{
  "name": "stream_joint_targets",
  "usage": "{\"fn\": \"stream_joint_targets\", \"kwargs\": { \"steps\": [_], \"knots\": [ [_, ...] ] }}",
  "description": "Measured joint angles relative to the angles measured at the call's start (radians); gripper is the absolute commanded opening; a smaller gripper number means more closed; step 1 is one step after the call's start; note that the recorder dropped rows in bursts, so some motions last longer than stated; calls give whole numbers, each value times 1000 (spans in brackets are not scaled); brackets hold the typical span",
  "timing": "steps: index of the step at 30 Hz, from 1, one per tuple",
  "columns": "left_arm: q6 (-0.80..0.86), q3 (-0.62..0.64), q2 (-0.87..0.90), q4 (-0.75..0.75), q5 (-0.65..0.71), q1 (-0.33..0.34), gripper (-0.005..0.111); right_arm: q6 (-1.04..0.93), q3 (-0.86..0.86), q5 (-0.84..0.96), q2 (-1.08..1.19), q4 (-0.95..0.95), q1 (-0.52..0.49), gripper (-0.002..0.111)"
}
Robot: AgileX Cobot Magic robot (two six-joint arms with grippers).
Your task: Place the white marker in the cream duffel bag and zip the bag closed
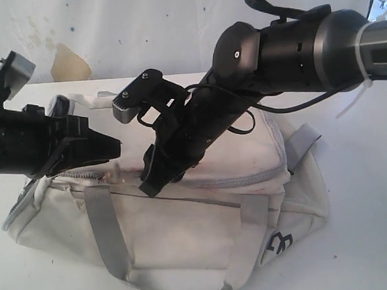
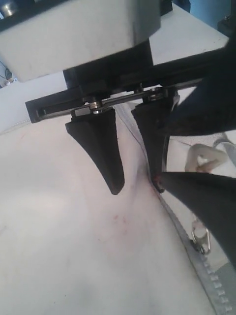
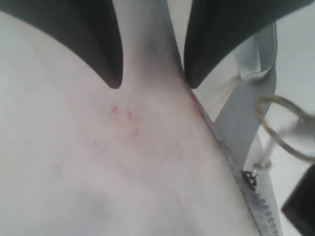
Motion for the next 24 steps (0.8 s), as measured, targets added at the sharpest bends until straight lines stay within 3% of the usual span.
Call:
{"fn": "stream_joint_targets", "kwargs": {
  "steps": [11, 14, 19, 24],
  "knots": [
    [-43, 0, -2, 74, 3, 0, 34, 5, 0, 9, -10, -11, 0, 38],
    [-153, -12, -2, 264, 37, 0, 39, 5, 0, 45, -10, -23, 0, 38],
    [-290, -58, -2, 595, 138, 0, 69, 5, 0, 59, -10, -64, 0, 40],
    [-310, -124, -2, 829, 186, 0, 71, 14, 0, 59, -10, -64, 0, 44]
  ]
}}
